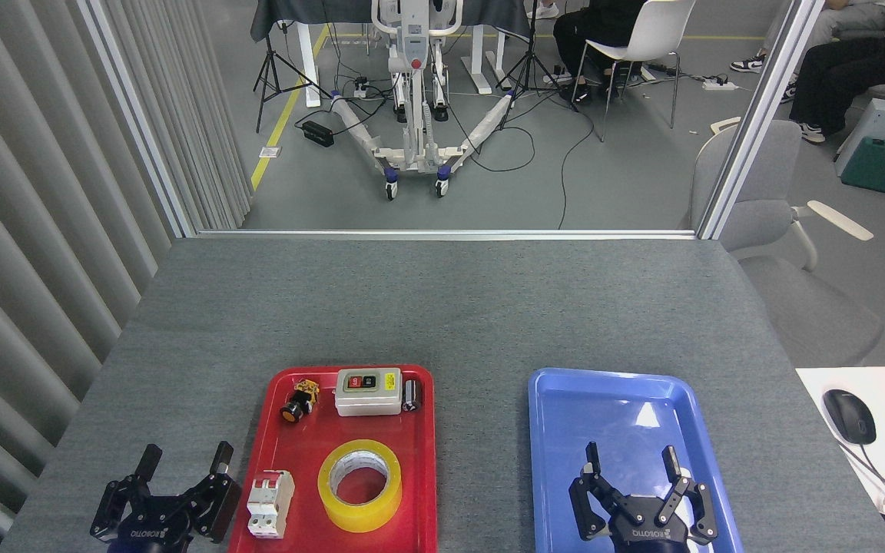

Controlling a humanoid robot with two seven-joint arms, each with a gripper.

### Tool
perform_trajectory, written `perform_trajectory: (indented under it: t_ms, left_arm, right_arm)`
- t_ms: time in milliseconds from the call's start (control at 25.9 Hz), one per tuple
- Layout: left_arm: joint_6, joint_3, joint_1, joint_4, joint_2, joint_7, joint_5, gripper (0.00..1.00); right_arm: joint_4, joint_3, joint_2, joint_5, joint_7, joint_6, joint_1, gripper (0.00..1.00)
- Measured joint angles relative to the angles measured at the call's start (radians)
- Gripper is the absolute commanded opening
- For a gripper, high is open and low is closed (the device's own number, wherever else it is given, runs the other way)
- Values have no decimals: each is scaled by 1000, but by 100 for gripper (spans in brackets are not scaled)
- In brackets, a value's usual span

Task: Place and move tape with both arms
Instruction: 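Move the left gripper over the yellow tape roll in the red tray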

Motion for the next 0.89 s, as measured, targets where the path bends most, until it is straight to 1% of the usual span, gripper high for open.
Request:
perform_trajectory:
  t_ms: [155,386,695,888]
  left_arm:
    - [14,0,-1,2,-4,7,0,100]
    - [72,-10,-2,-13,-8,-2,4,100]
    - [74,-40,-7,-17,-6,-5,5,100]
    - [94,-75,-53,-17,9,-21,20,100]
  right_arm:
    - [-1,0,0,1,0,0,1,100]
    - [0,1,3,1,2,0,5,100]
    - [1,1,4,1,2,0,7,100]
    - [2,1,4,1,4,0,7,100]
